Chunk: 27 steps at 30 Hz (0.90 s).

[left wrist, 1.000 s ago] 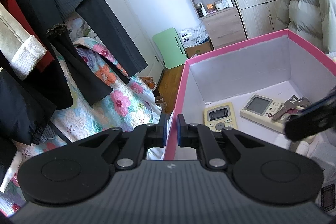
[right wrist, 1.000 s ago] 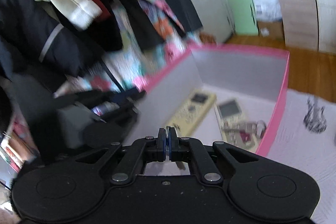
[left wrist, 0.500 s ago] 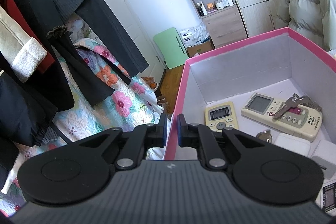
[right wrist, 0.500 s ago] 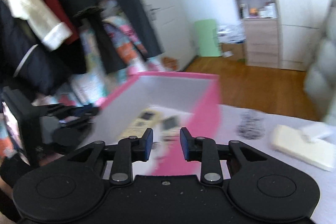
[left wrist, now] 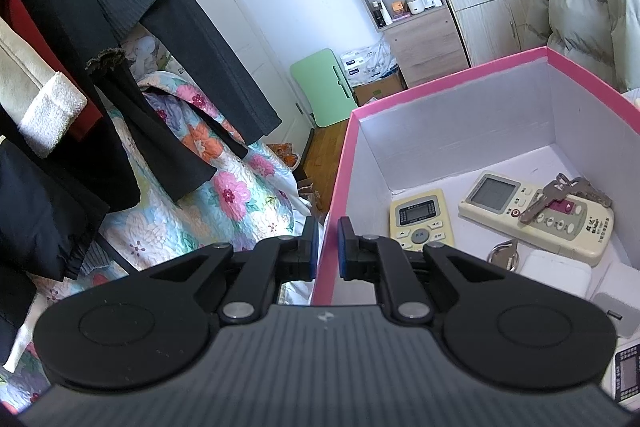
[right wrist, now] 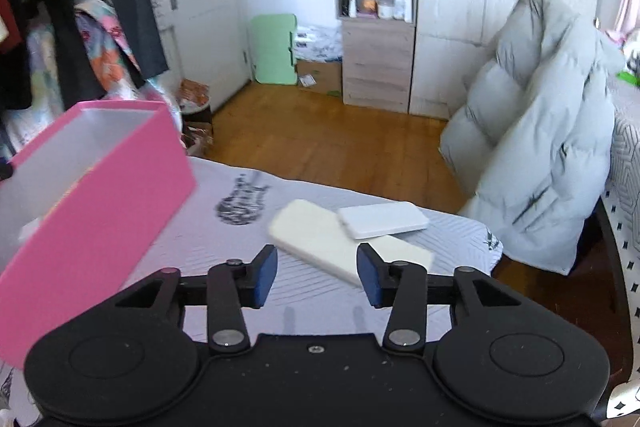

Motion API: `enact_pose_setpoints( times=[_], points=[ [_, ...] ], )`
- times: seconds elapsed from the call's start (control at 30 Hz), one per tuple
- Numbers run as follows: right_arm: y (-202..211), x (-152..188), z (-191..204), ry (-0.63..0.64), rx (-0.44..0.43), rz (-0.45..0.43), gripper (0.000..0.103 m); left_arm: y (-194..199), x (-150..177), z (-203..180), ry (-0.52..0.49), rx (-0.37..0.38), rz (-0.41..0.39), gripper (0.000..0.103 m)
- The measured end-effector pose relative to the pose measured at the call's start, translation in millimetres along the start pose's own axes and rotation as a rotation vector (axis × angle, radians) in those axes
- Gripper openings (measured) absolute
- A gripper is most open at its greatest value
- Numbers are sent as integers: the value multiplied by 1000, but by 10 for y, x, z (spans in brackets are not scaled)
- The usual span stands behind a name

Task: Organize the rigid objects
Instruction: 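Grasp the cream rectangular power bank with the right gripper and lift it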

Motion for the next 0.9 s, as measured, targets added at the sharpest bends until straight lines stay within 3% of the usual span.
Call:
enact_pose_setpoints(
  times=[0.17, 0.4, 0.57, 0.7, 0.9],
  points=[
    [-311, -163, -431, -228, -71, 34, 58, -4, -8, 14, -3, -2, 0, 10],
    [-785, -181, -717, -400, -68, 149, 59, -1, -7, 14, -6, -1, -2, 10],
    [-928, -235, -747, -447, -82, 174, 61, 10, -10, 14, -12, 0, -11, 10],
    [-1057, -240, -744, -477, -43, 190, 63, 22, -3, 13, -14, 4, -13, 10],
    [-1088, -288, -631, -427, 15, 181, 67, 30, 0, 4, -20, 6, -17, 10]
  ],
)
Point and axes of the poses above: each gripper's, at about its wrist camera, not at the fingertips, and y roughly against the way its jaws point, z to its left, x to its underside, the point moved 2 cm from there along -y, roughly the way its jaws point, and after that the axes turned 1 degree about x, right-handed, at the moved point
